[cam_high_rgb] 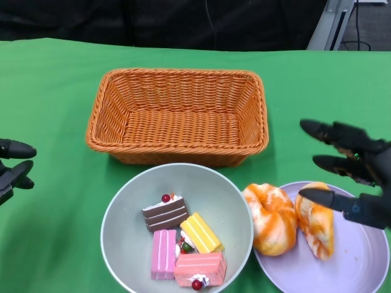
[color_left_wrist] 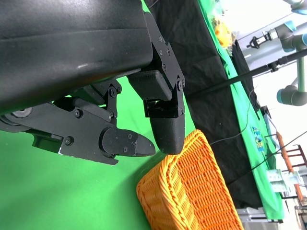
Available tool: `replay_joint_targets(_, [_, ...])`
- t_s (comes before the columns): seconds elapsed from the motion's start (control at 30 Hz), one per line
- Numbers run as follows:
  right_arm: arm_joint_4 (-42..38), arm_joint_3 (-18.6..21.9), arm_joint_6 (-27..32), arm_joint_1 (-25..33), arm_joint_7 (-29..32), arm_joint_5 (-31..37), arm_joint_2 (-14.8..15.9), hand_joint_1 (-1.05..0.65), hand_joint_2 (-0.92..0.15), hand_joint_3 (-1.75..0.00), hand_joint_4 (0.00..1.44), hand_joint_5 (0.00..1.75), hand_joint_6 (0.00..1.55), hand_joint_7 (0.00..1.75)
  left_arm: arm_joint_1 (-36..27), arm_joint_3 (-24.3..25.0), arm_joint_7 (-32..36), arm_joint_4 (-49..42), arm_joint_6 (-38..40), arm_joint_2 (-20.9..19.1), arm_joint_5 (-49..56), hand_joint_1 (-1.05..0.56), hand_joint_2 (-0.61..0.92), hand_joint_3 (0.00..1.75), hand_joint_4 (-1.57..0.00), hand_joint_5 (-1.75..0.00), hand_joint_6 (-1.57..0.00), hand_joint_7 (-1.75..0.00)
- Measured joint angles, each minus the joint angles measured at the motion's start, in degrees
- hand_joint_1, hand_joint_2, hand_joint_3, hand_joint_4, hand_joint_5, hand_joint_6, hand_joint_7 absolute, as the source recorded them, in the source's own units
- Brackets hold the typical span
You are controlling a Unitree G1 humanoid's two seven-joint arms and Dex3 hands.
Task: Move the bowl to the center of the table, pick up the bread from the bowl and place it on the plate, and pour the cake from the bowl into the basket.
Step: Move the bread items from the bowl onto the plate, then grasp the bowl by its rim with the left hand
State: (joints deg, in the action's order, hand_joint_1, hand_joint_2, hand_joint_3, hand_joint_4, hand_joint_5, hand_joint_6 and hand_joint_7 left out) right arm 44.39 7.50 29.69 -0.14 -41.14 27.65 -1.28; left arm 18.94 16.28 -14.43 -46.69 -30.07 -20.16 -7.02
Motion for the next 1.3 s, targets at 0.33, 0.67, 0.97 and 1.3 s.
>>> replay_joint_targets(0.33, [-3.5,4.5,-6.1,4.2,15.2,-26.9,-7.6,-0.45,-0.92,-0.17,0.79,0.19,0.62,0.11,0.5,-0.8,-0.5,-3.3,-6.1,-1.9,1.8,-0.20,0.92,0.22,-0.82,-1.22,-0.86,-0.82])
replay_joint_targets(0.67, [-4.1,3.1,-8.0,8.5,19.5,-37.2,-4.2,-0.39,-0.92,-0.14,0.60,0.57,0.63,0.12,0.8,-2.7,-13.8,-1.9,-14.9,-3.8,-0.7,-0.50,0.92,0.09,-0.72,-0.34,-0.77,-0.04])
replay_joint_targets(0.97, [-4.1,1.9,-7.2,9.2,23.9,-40.9,-0.9,-0.33,-0.92,-0.16,0.40,0.94,0.63,0.15,0.0,-13.2,-29.8,15.2,-27.8,-19.5,4.0,-0.77,0.92,0.13,-0.49,-0.03,-0.47,0.00])
replay_joint_targets(1.3, [-5.8,0.8,-5.9,7.9,26.0,-45.0,1.8,-0.32,-0.90,-0.18,0.41,0.94,0.62,0.15,1.3,-16.8,-31.2,16.8,-41.9,-22.8,-0.9,-0.71,0.86,0.00,-0.65,-0.06,-0.60,-0.04])
